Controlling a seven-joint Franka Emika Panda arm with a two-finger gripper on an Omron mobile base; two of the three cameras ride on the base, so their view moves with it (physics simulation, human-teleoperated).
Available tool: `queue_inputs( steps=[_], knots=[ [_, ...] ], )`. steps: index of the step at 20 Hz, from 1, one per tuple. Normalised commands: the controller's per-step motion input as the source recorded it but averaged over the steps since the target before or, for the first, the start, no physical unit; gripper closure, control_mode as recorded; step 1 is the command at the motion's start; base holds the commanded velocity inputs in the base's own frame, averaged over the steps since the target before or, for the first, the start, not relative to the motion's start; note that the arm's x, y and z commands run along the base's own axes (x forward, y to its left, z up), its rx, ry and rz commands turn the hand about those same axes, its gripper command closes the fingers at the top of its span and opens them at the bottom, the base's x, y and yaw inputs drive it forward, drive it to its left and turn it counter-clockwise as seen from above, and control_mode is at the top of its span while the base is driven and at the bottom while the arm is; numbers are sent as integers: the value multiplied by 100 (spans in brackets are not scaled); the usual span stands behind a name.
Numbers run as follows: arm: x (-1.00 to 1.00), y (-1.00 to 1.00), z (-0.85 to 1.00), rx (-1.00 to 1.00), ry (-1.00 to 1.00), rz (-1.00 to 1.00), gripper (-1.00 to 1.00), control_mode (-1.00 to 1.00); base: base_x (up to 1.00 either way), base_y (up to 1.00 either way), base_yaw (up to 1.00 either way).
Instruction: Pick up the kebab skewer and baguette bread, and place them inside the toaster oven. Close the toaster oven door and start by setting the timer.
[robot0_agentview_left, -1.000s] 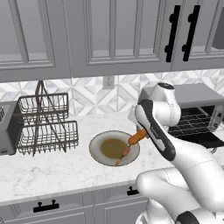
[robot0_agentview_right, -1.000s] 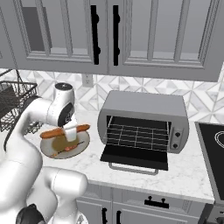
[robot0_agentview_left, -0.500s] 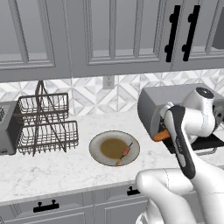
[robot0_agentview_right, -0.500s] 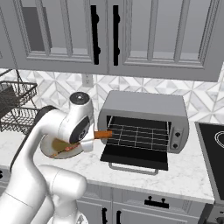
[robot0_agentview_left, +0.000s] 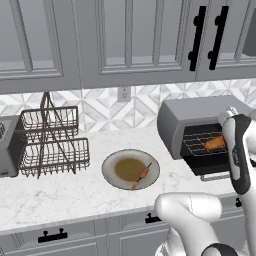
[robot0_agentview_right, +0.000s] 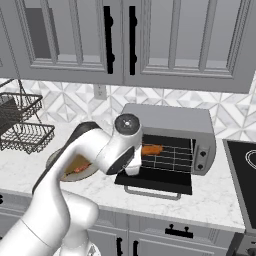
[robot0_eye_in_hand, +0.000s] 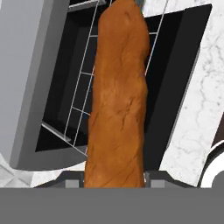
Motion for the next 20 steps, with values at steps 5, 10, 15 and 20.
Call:
queue_inputs(
  steps=[5, 10, 15, 20],
  knots=[
    [23, -80, -4, 2, -17, 0, 100, -100, 0, 0, 0],
    [55, -46, 0, 14, 2, 0, 100, -100, 0, 0, 0],
    [29, 0, -2, 17, 2, -1, 100, -100, 0, 0, 0],
    [21, 14, -31, 13, -1, 0, 100, -100, 0, 0, 0]
  ],
)
